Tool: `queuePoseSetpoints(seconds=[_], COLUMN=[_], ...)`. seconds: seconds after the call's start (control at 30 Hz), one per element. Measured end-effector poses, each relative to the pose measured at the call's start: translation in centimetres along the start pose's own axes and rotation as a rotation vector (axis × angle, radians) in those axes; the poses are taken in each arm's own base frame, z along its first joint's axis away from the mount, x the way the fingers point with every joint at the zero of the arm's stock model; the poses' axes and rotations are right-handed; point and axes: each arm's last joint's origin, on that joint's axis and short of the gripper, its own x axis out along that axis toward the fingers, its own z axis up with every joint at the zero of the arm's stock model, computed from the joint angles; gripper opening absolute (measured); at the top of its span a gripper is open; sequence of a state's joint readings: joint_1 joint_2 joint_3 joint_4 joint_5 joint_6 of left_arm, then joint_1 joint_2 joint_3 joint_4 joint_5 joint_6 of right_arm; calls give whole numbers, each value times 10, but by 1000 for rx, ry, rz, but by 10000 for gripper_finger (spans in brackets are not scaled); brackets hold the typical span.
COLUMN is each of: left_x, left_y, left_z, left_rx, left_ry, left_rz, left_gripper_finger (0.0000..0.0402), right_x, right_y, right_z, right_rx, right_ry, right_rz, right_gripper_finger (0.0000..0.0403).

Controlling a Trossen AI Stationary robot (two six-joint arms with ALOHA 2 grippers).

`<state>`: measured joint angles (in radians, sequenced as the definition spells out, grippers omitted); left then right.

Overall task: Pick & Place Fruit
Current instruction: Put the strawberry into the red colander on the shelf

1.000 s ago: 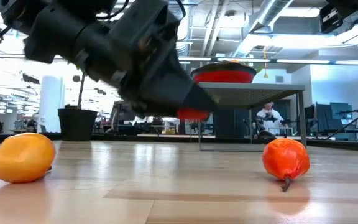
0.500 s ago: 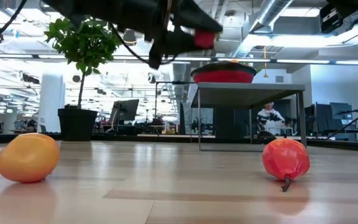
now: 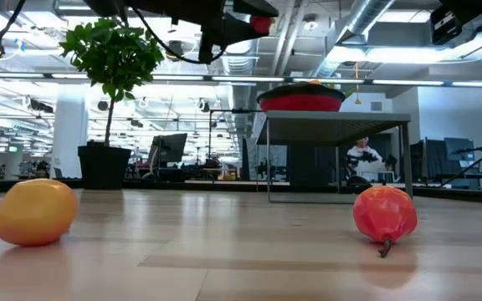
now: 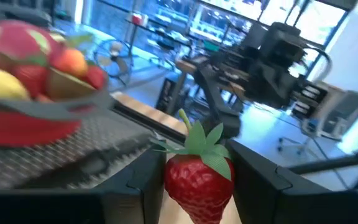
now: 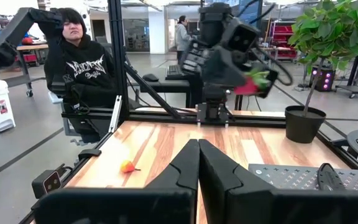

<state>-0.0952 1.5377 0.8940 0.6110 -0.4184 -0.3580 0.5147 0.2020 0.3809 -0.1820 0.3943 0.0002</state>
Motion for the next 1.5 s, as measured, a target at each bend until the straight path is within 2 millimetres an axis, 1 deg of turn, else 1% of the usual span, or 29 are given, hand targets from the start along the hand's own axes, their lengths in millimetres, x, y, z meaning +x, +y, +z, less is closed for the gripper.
queuePoseSetpoints(seconds=[0.1, 0.3, 0.4, 0.53, 0.67, 0.77, 0.9, 1.0, 1.13, 1.23, 1.33, 1.5], left_x=[5, 14, 17, 21, 27, 38, 60, 77, 94, 102, 106, 107], left_y=[15, 46, 56, 61, 58, 57, 66, 78, 97, 111, 121, 127], left_z=[10, 25, 32, 44, 59, 66, 67, 65, 61, 55, 50, 51], left_rx=[10, 56, 63, 77, 150, 212, 248, 255, 261, 262, 254, 240], left_ry=[-38, -101, -135, -166, -206, -224, -219, -215, -204, -187, -175, -179], left_rz=[42, 134, 150, 125, 129, 140, 164, 198, 246, 278, 301, 297], left_gripper_finger=[147, 146, 145, 146, 146, 146, 146, 147, 147, 147, 147, 147], right_x=[0, 0, 0, 0, 0, 0, 0, 0, 0, 0, 0, 0], right_y=[0, -4, -4, -4, -4, -4, -4, -4, -4, -4, -4, -4], right_z=[1, 0, 0, 0, 0, 0, 1, 1, 1, 1, 1, 1], right_rx=[2, 2, 1, -3, -10, -23, -22, -23, -27, -34, -33, -34], right_ry=[-5, -3, -2, -2, -1, 0, -6, -6, -5, -4, -5, -4], right_rz=[-17, -140, -154, -154, -154, -154, -157, -157, -157, -158, -158, -158], right_gripper_finger=[0, 0, 0, 0, 0, 0, 0, 0, 0, 0, 0, 0])
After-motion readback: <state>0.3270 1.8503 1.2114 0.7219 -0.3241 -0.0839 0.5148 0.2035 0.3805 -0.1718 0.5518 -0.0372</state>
